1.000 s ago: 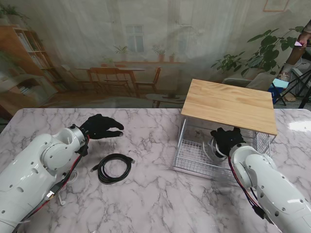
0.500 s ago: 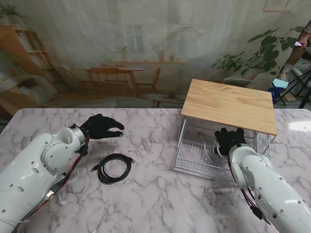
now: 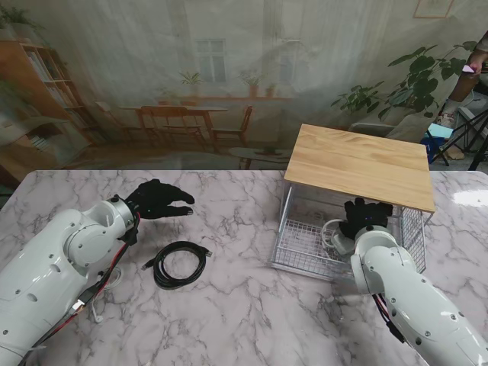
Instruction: Load the small electronics into the mesh drawer
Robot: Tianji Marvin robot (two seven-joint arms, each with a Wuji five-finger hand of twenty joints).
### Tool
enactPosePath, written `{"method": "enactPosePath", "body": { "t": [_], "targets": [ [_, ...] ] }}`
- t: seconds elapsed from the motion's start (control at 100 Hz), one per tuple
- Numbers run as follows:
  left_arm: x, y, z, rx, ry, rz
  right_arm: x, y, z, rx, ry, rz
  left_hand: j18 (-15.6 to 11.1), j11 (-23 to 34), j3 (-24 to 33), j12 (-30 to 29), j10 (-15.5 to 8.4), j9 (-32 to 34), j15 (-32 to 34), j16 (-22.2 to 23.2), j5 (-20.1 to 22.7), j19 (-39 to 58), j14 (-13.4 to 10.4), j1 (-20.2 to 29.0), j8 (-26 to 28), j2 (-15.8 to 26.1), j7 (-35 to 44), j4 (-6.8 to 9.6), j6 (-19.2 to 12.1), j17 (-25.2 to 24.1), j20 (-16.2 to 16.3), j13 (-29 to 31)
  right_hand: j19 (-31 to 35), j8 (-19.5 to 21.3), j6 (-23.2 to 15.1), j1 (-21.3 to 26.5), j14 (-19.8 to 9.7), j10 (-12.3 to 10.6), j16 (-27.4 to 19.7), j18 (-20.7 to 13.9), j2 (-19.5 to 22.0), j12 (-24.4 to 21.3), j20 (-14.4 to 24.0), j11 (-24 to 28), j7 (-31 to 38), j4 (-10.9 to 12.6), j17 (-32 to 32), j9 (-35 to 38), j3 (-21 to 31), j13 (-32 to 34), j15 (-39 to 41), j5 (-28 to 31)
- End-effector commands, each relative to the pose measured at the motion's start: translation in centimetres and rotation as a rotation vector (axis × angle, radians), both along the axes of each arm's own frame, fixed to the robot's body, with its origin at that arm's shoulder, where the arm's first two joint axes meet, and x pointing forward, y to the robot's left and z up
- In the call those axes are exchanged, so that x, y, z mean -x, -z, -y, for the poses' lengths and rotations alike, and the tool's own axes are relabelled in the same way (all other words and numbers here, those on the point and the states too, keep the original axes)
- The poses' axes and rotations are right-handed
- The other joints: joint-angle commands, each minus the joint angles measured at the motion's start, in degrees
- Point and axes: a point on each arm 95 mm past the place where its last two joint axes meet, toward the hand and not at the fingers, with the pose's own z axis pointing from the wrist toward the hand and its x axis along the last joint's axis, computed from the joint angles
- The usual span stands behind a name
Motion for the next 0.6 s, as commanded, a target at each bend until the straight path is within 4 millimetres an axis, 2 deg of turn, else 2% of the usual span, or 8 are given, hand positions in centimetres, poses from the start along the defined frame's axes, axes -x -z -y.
{"method": "enactPosePath", "body": {
  "t": [0.0, 0.07, 0.14, 0.2, 0.24, 0.28, 0.33, 0.59],
  "targets": [
    [0.1, 0.2, 0.0, -0.013, 0.005, -0.012, 0.2, 0.2, -0.4, -0.01, 0.008, -0.013, 1.7, -0.4, 0.7, 0.4, 0.0, 0.4, -0.6, 0.3, -1.1, -0.3, 0.4, 0.3, -0.8, 1.8, -0.6, 1.06, 0.9, -0.9, 0.0, 0.1, 1.6, 0.4, 1.4, 5.3, 1.7, 1.7, 0.8, 2.8, 5.8, 0.5, 0.9, 1.4, -1.1, -2.5, 0.0, -1.8, -10.3, -0.9, -1.1, 0.2],
    [0.1, 0.2, 0.0, -0.014, 0.005, -0.013, 0.2, 0.1, -0.4, -0.019, 0.023, -0.023, 1.7, -0.4, 0.6, 0.4, -0.1, 0.3, -0.6, 0.3, -1.2, -0.3, 0.3, 0.3, -0.8, 1.9, -0.6, 1.06, 0.9, -0.9, 0.0, 0.1, 1.7, 0.4, 1.2, 6.9, 1.8, 1.7, 0.8, 2.6, 3.3, 0.7, 0.9, 1.7, -1.0, -2.1, -0.2, -1.8, -10.4, -1.1, -1.3, 1.1],
    [0.1, 0.2, 0.0, -0.016, 0.006, -0.014, 0.2, 0.0, -0.4, -0.035, 0.037, -0.033, 1.7, -0.3, 0.6, 0.4, 0.0, 0.4, -0.6, 0.3, -1.2, -0.3, 0.3, 0.4, -0.8, 1.9, -0.5, 1.06, 1.0, -0.9, 0.0, 0.2, 2.2, 0.9, 1.2, -2.8, 1.8, 1.7, 0.6, 2.4, -10.6, 0.4, 0.7, 1.5, -1.0, 1.1, 0.0, -1.8, 15.0, -1.0, -1.4, 1.6],
    [0.1, 0.2, 0.0, -0.016, 0.006, -0.014, 0.2, -0.1, -0.4, -0.082, 0.05, -0.04, 1.7, -0.3, 0.6, 0.4, 0.0, 0.3, -0.6, 0.3, -1.2, -0.3, 0.3, 0.4, -0.8, 2.0, -0.6, 1.06, 0.9, -0.9, 0.0, 0.1, 1.8, 0.8, 1.1, -7.0, 1.8, 1.6, 0.0, 2.7, -15.1, -0.3, 0.3, 0.7, -0.7, 3.6, -0.2, -1.8, 23.3, -1.3, -2.5, 2.3],
    [0.1, 0.3, 0.0, -0.017, 0.006, -0.015, 0.3, -0.3, -0.5, -0.12, 0.061, -0.051, 1.6, -0.3, 0.6, 0.4, -0.1, 0.4, -0.6, 0.3, -1.2, -0.3, 0.3, 0.4, -0.8, 2.0, -0.5, 1.06, 0.9, -0.9, 0.0, 0.2, 1.3, -0.2, 1.3, -9.3, 1.9, 1.6, -0.6, 2.8, -13.5, -0.9, -0.1, -0.1, -1.4, 2.2, -0.5, -1.8, 19.4, -1.5, -3.7, 1.9],
    [0.1, 0.3, 0.0, -0.018, 0.007, -0.015, 0.3, -0.5, -0.4, -0.148, 0.069, -0.057, 1.7, -0.3, 0.6, 0.4, -0.1, 0.3, -0.5, 0.3, -1.2, -0.2, 0.3, 0.4, -0.8, 1.9, -0.5, 1.04, 0.8, -0.8, 0.0, 0.3, 0.5, -1.4, 1.2, -10.9, 2.0, 1.4, -1.1, 2.8, -9.9, -1.4, -0.6, -0.6, -2.5, -0.5, -1.0, -1.7, 10.7, -1.7, -4.9, 1.4],
    [0.1, 0.3, 0.0, -0.02, 0.007, -0.016, 0.4, -0.7, -0.4, -0.166, 0.07, -0.056, 1.7, -0.3, 0.6, 0.4, 0.0, 0.4, -0.6, 0.3, -1.2, -0.3, 0.3, 0.4, -0.8, 1.9, -0.5, 1.06, 0.9, -0.9, 0.0, 0.2, 0.0, -3.1, 1.0, -11.0, 2.3, 1.3, -1.8, 2.8, -7.5, -1.7, -0.9, -1.3, -4.4, -1.2, -1.2, -1.6, 4.7, -2.0, -6.5, 0.9],
    [0.2, 0.4, 0.1, -0.017, 0.004, -0.014, 0.9, -1.8, -0.4, -0.221, 0.05, -0.072, 1.5, -0.6, 0.5, 0.2, 0.1, -0.5, -0.8, 0.2, -1.3, -0.7, 0.2, 0.0, -0.8, 1.7, -0.5, 1.03, 0.9, -1.3, -0.2, -0.4, -6.7, -5.8, -0.5, -9.8, 3.2, 0.2, -8.7, 1.7, -5.8, -8.2, -5.2, -8.5, -7.7, -1.3, -3.1, -1.3, 0.3, -4.3, -19.1, 1.2]
  ]
}}
